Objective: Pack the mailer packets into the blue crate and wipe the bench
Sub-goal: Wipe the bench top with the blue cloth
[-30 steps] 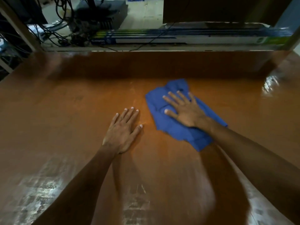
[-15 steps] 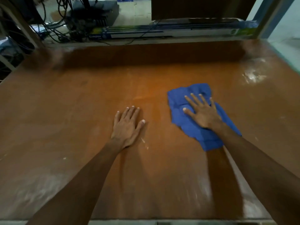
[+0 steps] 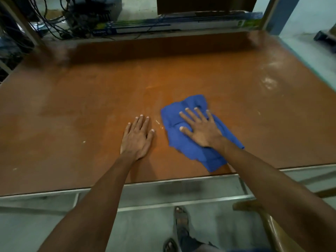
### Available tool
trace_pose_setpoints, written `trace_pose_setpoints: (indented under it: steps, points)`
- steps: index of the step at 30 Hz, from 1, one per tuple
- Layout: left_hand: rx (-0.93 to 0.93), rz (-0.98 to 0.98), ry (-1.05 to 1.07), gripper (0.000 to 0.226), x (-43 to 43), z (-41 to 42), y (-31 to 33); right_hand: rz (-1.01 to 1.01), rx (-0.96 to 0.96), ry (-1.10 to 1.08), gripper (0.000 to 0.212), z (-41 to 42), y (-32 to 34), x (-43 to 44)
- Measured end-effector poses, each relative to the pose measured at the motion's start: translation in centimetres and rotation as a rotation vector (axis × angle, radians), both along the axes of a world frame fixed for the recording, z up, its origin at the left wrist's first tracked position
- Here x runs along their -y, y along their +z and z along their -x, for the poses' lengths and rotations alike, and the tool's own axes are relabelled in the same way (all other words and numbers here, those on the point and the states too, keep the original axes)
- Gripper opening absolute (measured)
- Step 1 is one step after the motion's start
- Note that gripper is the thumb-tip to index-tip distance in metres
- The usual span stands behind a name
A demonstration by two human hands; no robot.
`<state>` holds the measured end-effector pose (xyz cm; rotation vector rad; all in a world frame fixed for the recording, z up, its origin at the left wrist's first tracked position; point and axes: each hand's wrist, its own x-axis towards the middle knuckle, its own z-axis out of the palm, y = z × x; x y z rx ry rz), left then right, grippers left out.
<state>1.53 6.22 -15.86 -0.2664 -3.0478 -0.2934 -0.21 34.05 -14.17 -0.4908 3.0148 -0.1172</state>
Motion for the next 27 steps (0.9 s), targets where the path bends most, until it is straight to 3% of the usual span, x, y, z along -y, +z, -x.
trace_pose_setpoints:
  steps: [2, 6, 12, 17, 23, 27]
  points:
    - [-0.009, 0.002, -0.003, 0.061, 0.0, 0.0, -0.1, 0.003, -0.002, 0.115, 0.072, -2.0, -0.2, -0.4]
    - [0.005, -0.004, -0.008, 0.063, 0.2, -0.1, -0.2, 0.035, 0.01, -0.256, 0.069, -2.8, 0.0, -3.8]
    - [-0.018, -0.018, -0.022, 0.063, 0.4, -0.1, -0.4, -0.002, 0.014, 0.135, 0.063, -10.9, 0.6, -4.3]
    - [0.014, 0.002, -0.03, 0.068, 0.3, -0.2, -0.1, 0.022, 0.006, -0.315, 0.069, -10.4, 0.7, -11.7]
    - [0.014, -0.014, -0.076, 0.076, -5.2, 0.5, 0.5, -0.045, -0.03, 0.085, 0.065, -9.6, 0.1, -10.5]
    - [0.034, -0.061, -0.129, 0.075, -9.9, 2.5, 0.9, 0.027, -0.027, -0.295, 0.072, -2.7, 0.3, -16.1]
